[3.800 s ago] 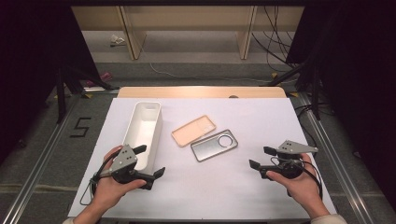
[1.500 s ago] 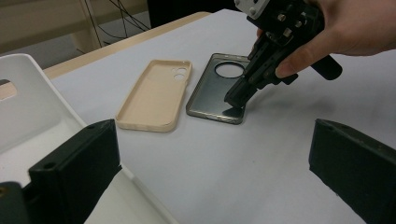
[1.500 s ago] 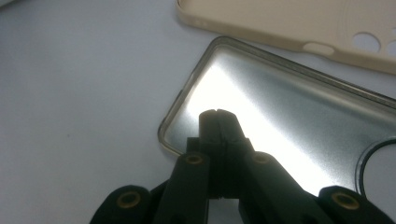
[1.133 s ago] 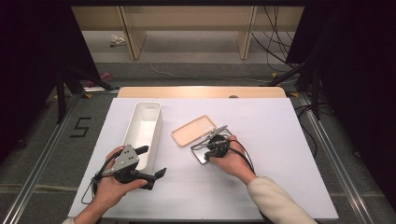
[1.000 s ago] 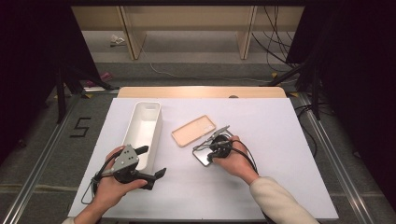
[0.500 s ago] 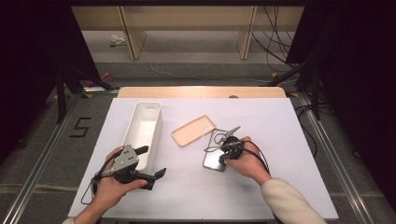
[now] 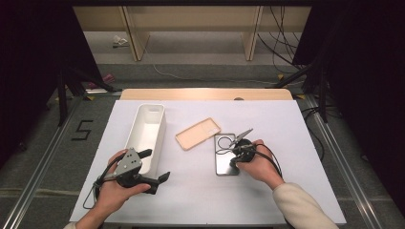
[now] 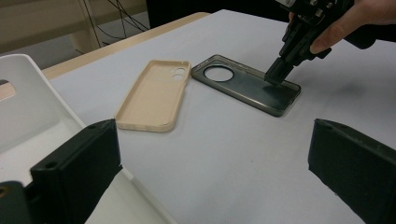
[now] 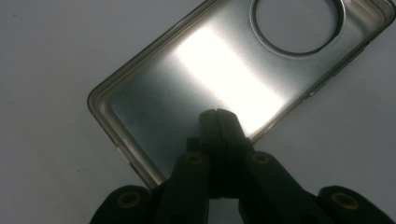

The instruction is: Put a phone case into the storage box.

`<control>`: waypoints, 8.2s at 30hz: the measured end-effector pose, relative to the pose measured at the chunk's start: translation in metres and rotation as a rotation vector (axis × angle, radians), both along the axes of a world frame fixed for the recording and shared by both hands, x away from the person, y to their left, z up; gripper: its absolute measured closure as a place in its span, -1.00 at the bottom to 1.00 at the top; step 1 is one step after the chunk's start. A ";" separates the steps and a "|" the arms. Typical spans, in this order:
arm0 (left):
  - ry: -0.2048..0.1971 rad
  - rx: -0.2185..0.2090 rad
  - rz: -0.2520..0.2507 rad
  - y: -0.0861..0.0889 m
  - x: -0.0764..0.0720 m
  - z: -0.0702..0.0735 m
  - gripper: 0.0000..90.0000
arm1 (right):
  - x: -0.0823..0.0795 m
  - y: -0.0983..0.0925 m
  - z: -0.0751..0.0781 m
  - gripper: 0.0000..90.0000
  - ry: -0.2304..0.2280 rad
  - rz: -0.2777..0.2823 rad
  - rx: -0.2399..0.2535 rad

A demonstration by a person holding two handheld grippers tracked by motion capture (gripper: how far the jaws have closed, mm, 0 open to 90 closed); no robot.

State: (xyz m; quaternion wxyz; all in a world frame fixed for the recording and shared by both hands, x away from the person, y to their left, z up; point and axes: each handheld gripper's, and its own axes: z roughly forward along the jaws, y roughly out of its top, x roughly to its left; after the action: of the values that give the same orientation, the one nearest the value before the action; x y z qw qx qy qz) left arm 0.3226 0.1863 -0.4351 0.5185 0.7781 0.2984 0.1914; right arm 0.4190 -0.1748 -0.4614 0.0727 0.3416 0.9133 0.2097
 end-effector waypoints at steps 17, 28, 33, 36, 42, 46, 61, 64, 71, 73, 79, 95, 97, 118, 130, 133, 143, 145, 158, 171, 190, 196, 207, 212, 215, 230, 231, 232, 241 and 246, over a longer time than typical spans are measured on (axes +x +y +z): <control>0.000 0.001 -0.003 -0.001 0.000 0.000 -0.95 | -0.013 0.014 0.017 -0.01 -0.006 0.331 -0.127; 0.002 0.002 -0.004 -0.001 0.000 -0.001 -0.95 | -0.019 0.026 0.014 -0.27 0.000 0.413 -0.272; 0.002 0.002 -0.005 -0.002 0.000 -0.001 -0.95 | -0.021 0.034 0.012 -0.26 -0.017 0.454 -0.328; 0.003 0.003 -0.007 -0.002 0.000 -0.001 -0.95 | -0.021 0.035 0.012 -0.24 -0.021 0.467 -0.343; 0.004 0.003 -0.009 -0.002 0.000 -0.001 -0.95 | -0.022 0.038 0.010 -0.21 -0.028 0.491 -0.388; 0.006 0.003 -0.009 -0.002 0.000 -0.002 -0.94 | -0.022 0.041 0.009 -0.19 -0.036 0.503 -0.395; 0.007 0.002 -0.013 -0.003 0.000 -0.002 -0.94 | -0.018 0.053 0.006 0.00 -0.089 0.542 -0.430; 0.007 0.003 -0.013 -0.003 0.000 -0.002 -0.94 | -0.019 0.055 0.007 0.04 -0.091 0.552 -0.448; 0.007 0.003 -0.015 -0.003 0.000 -0.002 -0.94 | -0.021 0.058 0.007 0.22 -0.080 0.582 -0.465; 0.007 0.005 -0.015 -0.003 0.000 -0.002 -0.94 | -0.022 0.059 0.006 0.29 -0.076 0.590 -0.464; 0.007 0.005 -0.015 -0.003 0.000 -0.002 -0.93 | -0.024 0.060 0.007 0.54 -0.049 0.610 -0.465; 0.007 0.007 -0.017 -0.003 0.000 -0.002 -0.92 | -0.024 0.061 0.007 0.90 -0.007 0.628 -0.456; 0.007 0.008 -0.018 -0.003 0.000 -0.002 -0.92 | -0.024 0.061 0.007 0.92 -0.011 0.636 -0.454; 0.007 0.006 -0.018 -0.003 0.000 -0.002 -0.90 | -0.024 0.055 0.014 0.98 -0.012 0.631 -0.410; 0.005 0.007 -0.016 -0.003 -0.001 -0.002 -0.88 | -0.026 0.043 0.022 0.99 -0.028 0.604 -0.314; 0.005 0.008 -0.017 -0.003 -0.001 -0.002 -0.88 | -0.030 0.037 0.024 0.99 -0.044 0.608 -0.269; 0.004 0.005 -0.013 -0.003 -0.001 -0.002 -0.88 | -0.036 0.031 0.028 0.99 -0.087 0.597 -0.192; 0.003 0.004 -0.013 -0.003 -0.001 -0.001 -0.88 | -0.037 0.029 0.029 0.99 -0.096 0.590 -0.165; 0.005 0.005 -0.011 -0.003 -0.001 -0.002 -0.87 | -0.044 0.011 0.029 0.98 -0.169 0.544 -0.009; 0.009 0.005 -0.012 -0.003 -0.001 -0.002 -0.86 | -0.054 -0.001 0.024 0.98 -0.237 0.533 0.077; 0.070 -0.037 0.012 -0.021 0.005 0.014 -0.70 | -0.064 0.002 0.027 0.99 -0.307 0.546 0.129; 0.120 -0.002 0.014 -0.048 0.025 0.030 -0.66 | -0.073 0.001 0.029 0.99 -0.316 0.549 0.141; 0.220 0.060 -0.011 -0.107 0.087 0.049 -0.59 | -0.082 0.010 0.031 0.99 -0.331 0.577 0.160; 0.273 0.077 -0.006 -0.123 0.104 0.051 -0.54 | -0.083 0.011 0.032 0.99 -0.337 0.583 0.162; 0.316 0.081 0.019 -0.131 0.116 0.049 -0.47 | -0.083 0.012 0.033 0.99 -0.342 0.581 0.162; 0.496 0.085 0.060 -0.144 0.140 0.037 0.02 | -0.085 0.018 0.034 0.99 -0.365 0.607 0.129; 0.506 0.075 0.062 -0.144 0.140 0.036 0.06 | -0.085 0.018 0.035 0.99 -0.367 0.606 0.127; 0.506 0.075 0.062 -0.144 0.140 0.036 0.11 | -0.085 0.018 0.035 0.99 -0.367 0.606 0.127; 0.535 0.014 0.062 -0.145 0.139 0.038 0.48 | -0.085 0.019 0.033 0.98 -0.368 0.615 0.115; 0.516 -0.036 0.044 -0.147 0.132 0.042 0.59 | -0.084 0.021 0.029 0.98 -0.359 0.632 0.102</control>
State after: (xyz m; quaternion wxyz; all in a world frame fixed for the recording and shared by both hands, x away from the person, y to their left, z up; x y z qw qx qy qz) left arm 0.4548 0.0396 -0.3930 0.4348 0.7852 0.4408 -0.0075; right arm 0.3348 -0.1534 -0.4323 0.1462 0.0037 0.9347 0.3238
